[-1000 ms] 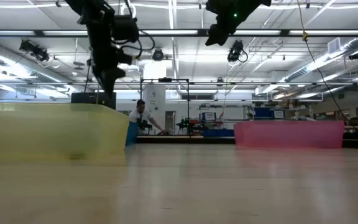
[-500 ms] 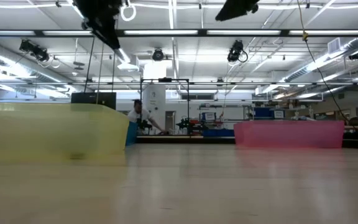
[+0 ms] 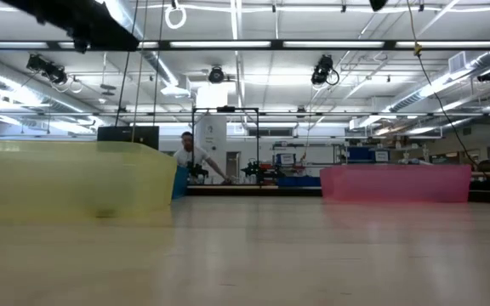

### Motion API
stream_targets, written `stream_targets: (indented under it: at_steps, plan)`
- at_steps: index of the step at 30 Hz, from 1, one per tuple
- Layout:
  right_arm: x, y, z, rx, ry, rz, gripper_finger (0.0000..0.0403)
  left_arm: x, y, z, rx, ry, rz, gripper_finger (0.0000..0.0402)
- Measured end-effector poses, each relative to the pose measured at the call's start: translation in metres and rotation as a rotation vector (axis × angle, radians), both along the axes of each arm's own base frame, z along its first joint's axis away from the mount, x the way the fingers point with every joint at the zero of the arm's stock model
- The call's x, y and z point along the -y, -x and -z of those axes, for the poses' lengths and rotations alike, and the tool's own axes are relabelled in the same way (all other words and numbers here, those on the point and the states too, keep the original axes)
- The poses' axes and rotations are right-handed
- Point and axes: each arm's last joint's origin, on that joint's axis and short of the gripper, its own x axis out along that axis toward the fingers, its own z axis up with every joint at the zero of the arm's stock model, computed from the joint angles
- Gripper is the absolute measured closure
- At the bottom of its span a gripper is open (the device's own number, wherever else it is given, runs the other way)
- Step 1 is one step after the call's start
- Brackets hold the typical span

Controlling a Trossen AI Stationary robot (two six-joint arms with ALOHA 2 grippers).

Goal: Sort silverware by color (type)
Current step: Return to Home Position

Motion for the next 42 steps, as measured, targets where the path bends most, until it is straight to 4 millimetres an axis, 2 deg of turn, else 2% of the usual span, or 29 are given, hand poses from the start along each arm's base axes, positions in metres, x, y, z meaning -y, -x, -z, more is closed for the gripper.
stream_targets:
  at_steps: [3,7,14,19,25,42]
  plan:
    - [-0.008,0.011,0.024,0.008,-0.001,-0.036,0.0261,0.004,0.002,0.025,0.053,-0.021,0.034,0.0271]
    - [-0.017,0.019,0.065,0.046,-0.013,-0.082,0.0261,0.009,0.001,0.051,0.1,-0.029,0.074,0.0271]
    - [-0.027,0.025,0.141,0.108,-0.056,-0.142,0.0261,0.017,-0.004,0.081,0.088,-0.068,0.152,0.0271]
    - [-0.033,0.027,0.179,0.102,-0.11,-0.176,0.0261,0.022,-0.005,0.105,0.116,-0.079,0.191,0.0271]
    - [-0.038,0.029,0.202,0.103,-0.112,-0.213,0.0262,0.03,-0.003,0.132,0.131,-0.128,0.307,0.0271]
    - [-0.043,0.034,0.236,0.055,-0.109,-0.304,0.0262,0.035,-0.003,0.133,0.087,-0.175,0.356,0.0271]
